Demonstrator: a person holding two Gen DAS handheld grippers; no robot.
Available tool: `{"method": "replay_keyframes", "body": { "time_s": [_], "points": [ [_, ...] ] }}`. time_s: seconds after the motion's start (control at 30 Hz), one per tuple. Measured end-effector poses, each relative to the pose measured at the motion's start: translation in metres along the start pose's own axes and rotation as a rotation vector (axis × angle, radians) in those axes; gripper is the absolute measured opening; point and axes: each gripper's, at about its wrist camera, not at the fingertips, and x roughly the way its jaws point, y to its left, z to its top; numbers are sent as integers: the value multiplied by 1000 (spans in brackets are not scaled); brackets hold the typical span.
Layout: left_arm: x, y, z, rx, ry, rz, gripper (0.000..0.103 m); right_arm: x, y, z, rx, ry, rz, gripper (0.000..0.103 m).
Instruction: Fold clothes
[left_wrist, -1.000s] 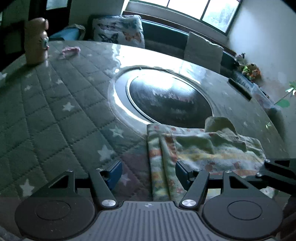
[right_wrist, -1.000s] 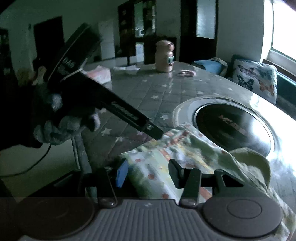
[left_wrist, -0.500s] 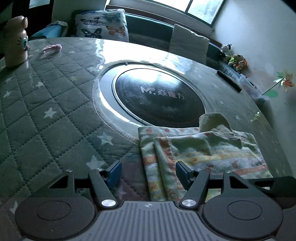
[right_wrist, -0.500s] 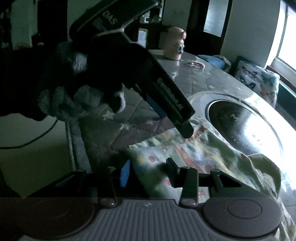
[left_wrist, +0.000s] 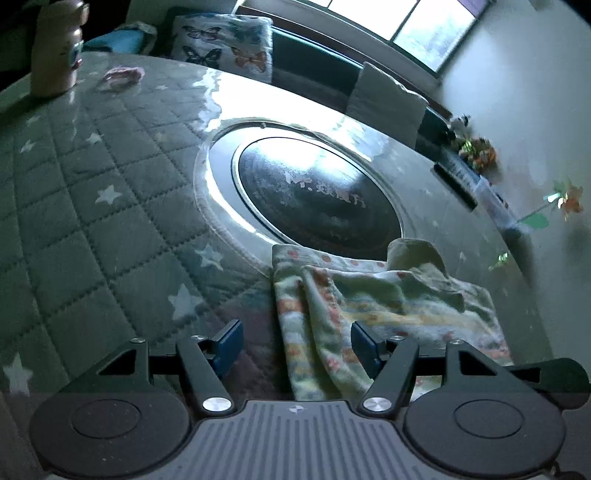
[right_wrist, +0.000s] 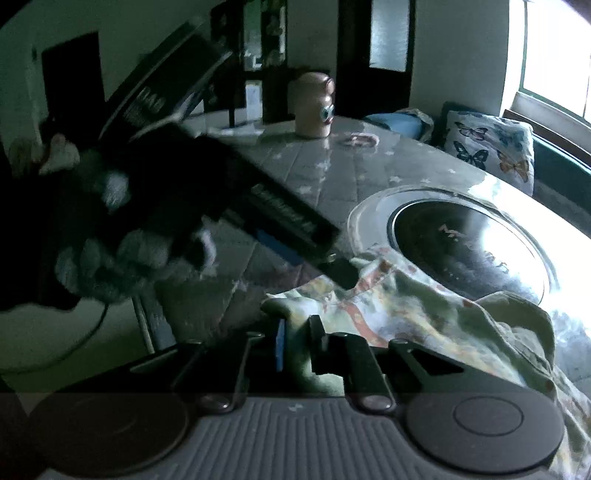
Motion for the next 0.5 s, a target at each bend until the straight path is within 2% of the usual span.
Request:
{"method": "replay_keyframes", "body": {
  "time_s": [0.13, 0.3, 0.4, 0.43, 0.5],
  "points": [
    [1, 0, -5, -92, 26, -54, 69, -13, -6, -2, 24, -33, 12, 10],
    [10, -10, -9, -130, 35, -117, 65, -27, -9, -7, 30, -59, 31, 10],
    [20, -12, -9, -154, 45, -141, 33, -32, -10, -10, 36, -70, 44, 10],
    [23, -11, -10, -164, 48, -149, 26, -35, -10, -12, 39, -74, 47, 10],
    [28, -9, -10, -177, 56, -166, 17, -38, -8, -15, 37, -84, 41, 10]
  ]
}}
